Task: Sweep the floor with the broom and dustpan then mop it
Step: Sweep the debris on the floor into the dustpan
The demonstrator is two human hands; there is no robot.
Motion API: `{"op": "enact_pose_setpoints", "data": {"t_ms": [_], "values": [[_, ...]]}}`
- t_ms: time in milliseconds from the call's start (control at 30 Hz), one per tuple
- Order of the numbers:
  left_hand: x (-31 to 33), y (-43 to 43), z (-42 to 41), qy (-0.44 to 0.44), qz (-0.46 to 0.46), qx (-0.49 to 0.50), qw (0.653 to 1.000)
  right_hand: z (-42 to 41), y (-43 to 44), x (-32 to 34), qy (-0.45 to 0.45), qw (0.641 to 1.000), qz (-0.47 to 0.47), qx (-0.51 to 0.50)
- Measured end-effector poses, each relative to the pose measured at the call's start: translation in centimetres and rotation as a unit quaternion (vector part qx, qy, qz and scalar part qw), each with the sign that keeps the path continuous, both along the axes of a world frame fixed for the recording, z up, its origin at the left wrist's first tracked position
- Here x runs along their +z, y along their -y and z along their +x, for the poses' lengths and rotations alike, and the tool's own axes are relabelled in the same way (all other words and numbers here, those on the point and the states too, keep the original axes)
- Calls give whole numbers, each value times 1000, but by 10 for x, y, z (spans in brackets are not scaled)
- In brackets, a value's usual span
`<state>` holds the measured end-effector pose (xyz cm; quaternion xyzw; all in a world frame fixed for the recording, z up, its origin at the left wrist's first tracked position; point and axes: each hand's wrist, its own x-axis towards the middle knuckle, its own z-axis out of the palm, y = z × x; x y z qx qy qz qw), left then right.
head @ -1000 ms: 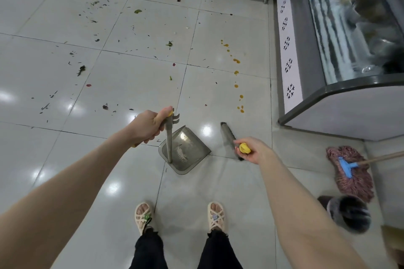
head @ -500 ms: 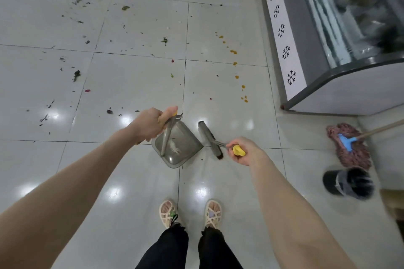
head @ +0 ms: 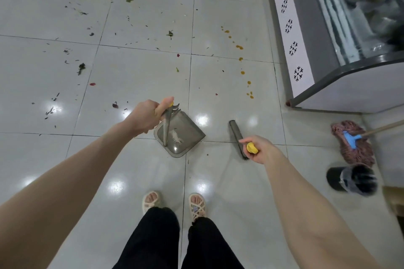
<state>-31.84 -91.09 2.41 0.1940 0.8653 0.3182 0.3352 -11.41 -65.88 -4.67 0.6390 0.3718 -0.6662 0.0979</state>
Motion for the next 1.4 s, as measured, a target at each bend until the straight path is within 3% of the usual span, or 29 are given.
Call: {"op": "enact_pose_setpoints", "data": {"t_ms": [233,567,767,1233,1400], "values": [[-2,31,-57,7,3,-24,1000,-38,79,-26,9,999,-17,-29],[18,100,-142,15,8,-152,988,-111,210,-19,-41,991,-61,-114],[15,117,-158,28,14,-169,985,-97,217,5,-74,971,-70,-217],[13,141,-147,10,23,-157,987,-45,252,-1,15,970,20,-240],[11,141,-176,4,14,-172,985,-81,274,-14,5,969,-12,-248]]}}
